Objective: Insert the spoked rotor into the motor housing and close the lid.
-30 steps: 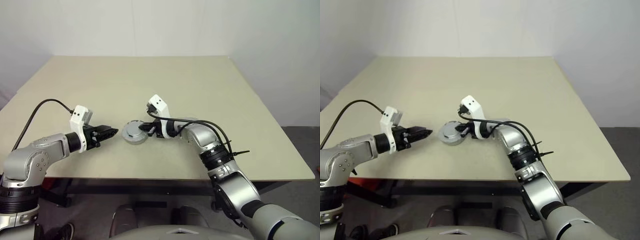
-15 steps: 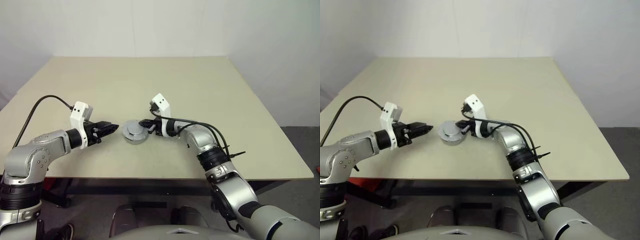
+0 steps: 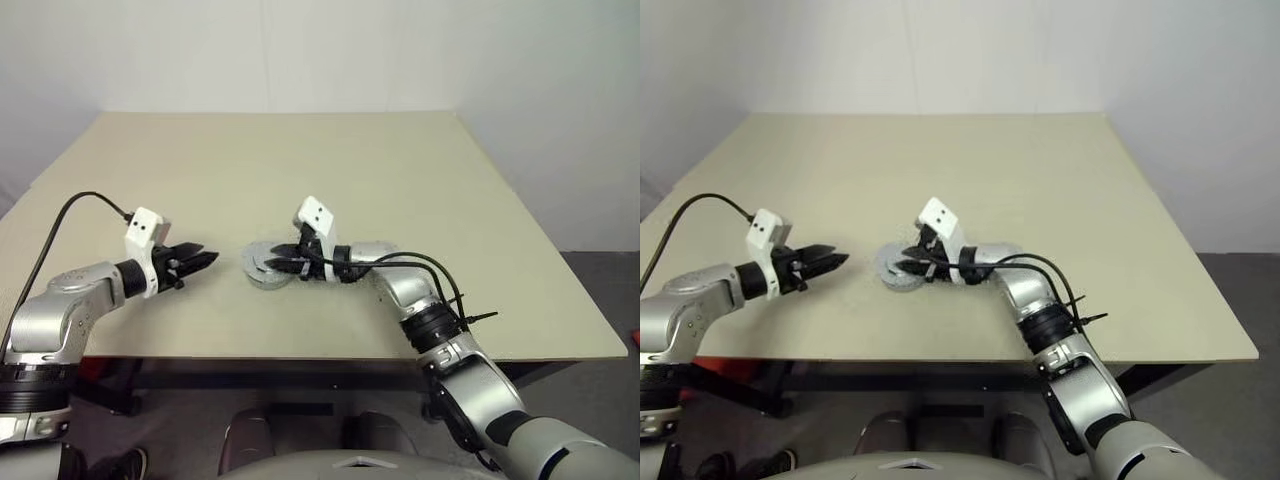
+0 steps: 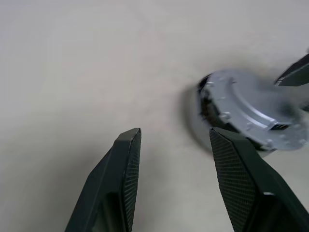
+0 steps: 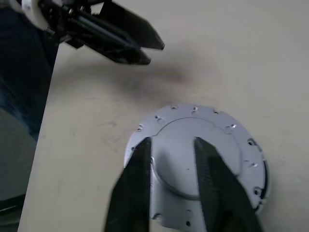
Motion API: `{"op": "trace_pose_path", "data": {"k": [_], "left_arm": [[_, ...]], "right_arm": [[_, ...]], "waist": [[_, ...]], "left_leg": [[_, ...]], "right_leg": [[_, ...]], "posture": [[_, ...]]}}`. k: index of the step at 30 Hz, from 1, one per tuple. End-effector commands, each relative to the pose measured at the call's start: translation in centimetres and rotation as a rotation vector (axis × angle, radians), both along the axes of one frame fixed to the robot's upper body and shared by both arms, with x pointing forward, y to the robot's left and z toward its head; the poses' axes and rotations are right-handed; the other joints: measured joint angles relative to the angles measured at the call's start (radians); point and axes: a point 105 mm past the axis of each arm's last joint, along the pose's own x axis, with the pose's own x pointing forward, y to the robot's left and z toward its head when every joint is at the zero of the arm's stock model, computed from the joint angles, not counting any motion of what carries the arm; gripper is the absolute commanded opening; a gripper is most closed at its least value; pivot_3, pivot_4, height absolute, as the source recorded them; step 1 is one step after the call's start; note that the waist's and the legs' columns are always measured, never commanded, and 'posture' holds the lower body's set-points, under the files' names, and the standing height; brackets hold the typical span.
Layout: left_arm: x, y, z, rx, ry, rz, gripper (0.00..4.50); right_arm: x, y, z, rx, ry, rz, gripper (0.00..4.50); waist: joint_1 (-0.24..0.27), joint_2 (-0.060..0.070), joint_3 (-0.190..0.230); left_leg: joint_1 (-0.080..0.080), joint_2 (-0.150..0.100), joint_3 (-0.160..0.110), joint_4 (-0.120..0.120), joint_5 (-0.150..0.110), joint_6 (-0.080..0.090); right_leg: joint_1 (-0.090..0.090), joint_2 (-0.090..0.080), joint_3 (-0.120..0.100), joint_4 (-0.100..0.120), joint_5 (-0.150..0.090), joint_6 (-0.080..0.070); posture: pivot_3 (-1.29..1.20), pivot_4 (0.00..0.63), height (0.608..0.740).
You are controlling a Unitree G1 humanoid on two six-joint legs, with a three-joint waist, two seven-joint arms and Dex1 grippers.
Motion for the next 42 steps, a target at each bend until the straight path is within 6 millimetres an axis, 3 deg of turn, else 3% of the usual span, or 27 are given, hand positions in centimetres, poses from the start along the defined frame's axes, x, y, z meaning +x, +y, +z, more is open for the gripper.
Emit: {"op": "trace_pose_path", "data": {"k": [1, 4, 25, 34, 38, 42], "left_arm": [[0.6, 0.7, 0.9, 0.048, -0.07, -0.006, 2.4], [0.7, 0.8, 0.7, 0.053, -0.082, -0.004, 2.4], [0.4, -1.0, 1.6, -0.02, -0.104, -0.038, 2.4], [0.0, -0.4, 1.8, -0.034, -0.091, -0.024, 2.4], [0.0, -0.3, 1.8, -0.03, -0.094, -0.018, 2.4], [0.0, -0.1, 1.8, -0.026, -0.095, -0.01, 2.4]], "right_arm": [[0.8, 0.8, 0.9, -0.004, -0.088, -0.017, 2.67], [1.1, 1.3, 0.6, -0.018, -0.097, -0.023, 3.62], [2.2, 1.3, -2.3, -0.072, -0.067, -0.083, 3.62], [1.7, 1.2, -1.9, -0.03, -0.023, -0.049, 3.62], [1.9, 1.2, -2.0, -0.052, -0.052, -0.059, 4.48], [2.0, 1.2, -2.1, -0.059, -0.064, -0.066, 4.48]], "waist": [[0.001, 0.0, 0.0], [0.0, 0.0, 0.0], [-0.002, 0.0, 0.0], [-0.001, 0.0, 0.0], [-0.001, 0.0, 0.0], [-0.002, -0.001, 0.0]], "left_leg": [[0.0, 0.0, 0.0, 0.0, 0.0, 0.0], [0.0, 0.0, 0.0, 0.0, 0.0, 0.0], [0.005, 0.001, 0.0, 0.0, 0.001, -0.001], [0.005, 0.001, 0.0, 0.0, 0.001, -0.001], [0.004, 0.0, 0.0, -0.001, 0.0, -0.001], [0.004, 0.0, 0.0, -0.003, 0.0, -0.001]], "right_leg": [[0.0, 0.0, 0.0, 0.0, 0.0, 0.0], [0.0, 0.0, 0.0, 0.0, 0.0, 0.0], [0.003, 0.0, 0.0, 0.001, 0.0, 0.0], [0.003, 0.0, 0.001, 0.001, 0.0, 0.0], [0.002, 0.0, 0.001, 0.001, 0.0, -0.001], [0.002, 0.0, 0.001, 0.001, 0.0, -0.001]], "posture": [[0.0, 0.0, 0.74], [0.0, 0.0, 0.74], [0.0, 0.0, 0.74], [0.0, 0.0, 0.74], [0.0, 0.0, 0.74], [0.0, 0.0, 0.74]]}}
